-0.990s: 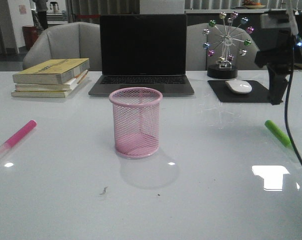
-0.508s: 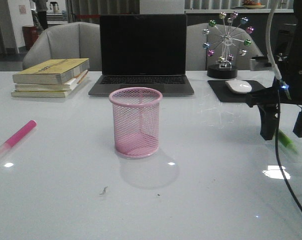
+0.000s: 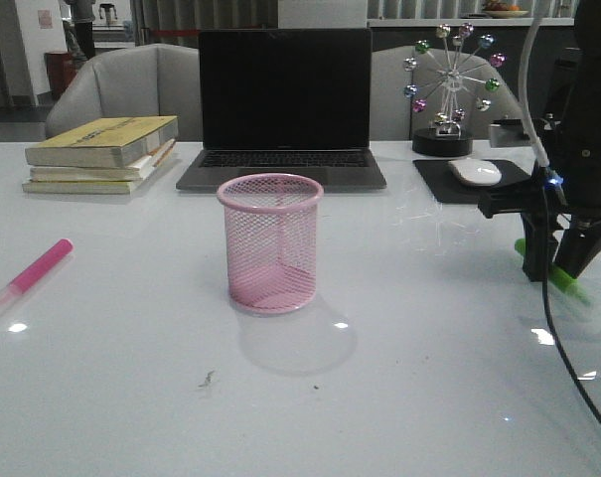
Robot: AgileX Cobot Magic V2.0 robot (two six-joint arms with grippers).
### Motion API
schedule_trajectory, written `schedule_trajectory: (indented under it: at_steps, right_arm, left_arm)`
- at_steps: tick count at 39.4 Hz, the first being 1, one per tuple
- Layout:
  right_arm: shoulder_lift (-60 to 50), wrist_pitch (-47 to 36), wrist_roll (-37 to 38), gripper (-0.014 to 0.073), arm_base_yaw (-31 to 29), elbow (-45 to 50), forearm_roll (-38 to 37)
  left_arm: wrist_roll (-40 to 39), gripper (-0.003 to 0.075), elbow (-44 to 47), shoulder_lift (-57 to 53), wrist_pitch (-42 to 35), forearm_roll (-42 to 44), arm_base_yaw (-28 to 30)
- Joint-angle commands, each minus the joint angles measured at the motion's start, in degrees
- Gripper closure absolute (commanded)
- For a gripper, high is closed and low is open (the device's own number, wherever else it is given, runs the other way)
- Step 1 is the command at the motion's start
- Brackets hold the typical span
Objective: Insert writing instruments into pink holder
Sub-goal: 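Lift the green marker and carry it over the pink holder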
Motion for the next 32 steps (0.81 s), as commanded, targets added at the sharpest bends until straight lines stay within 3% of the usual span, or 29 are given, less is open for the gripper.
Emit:
schedule_trajectory:
  at_steps: [1, 8, 16, 32]
  right_arm:
    - [-2.0, -1.7, -0.7, 0.0534, 0.0, -1.4, -1.2]
    - [-3.8, -2.0, -0.7, 0.0537, 0.1, -4.3, 0.0]
    - [-13.5, -11.0, -0.7, 0.0537, 3.3, -5.2, 0.2]
    - [-28.2, -35.1, -0.7, 0.0537, 23.2, 0.4, 0.3]
  left_arm:
    - [-0.1, 0.0201, -2.2, 0.0, -4.8, -0.3, -0.1]
    - [-0.1, 0.0201, -2.2, 0.0, -4.8, -0.3, -0.1]
    - [-0.1, 0.0201, -2.2, 0.0, -4.8, -0.3, -0.1]
    - [-0.1, 0.0201, -2.2, 0.0, -4.8, -0.3, -0.1]
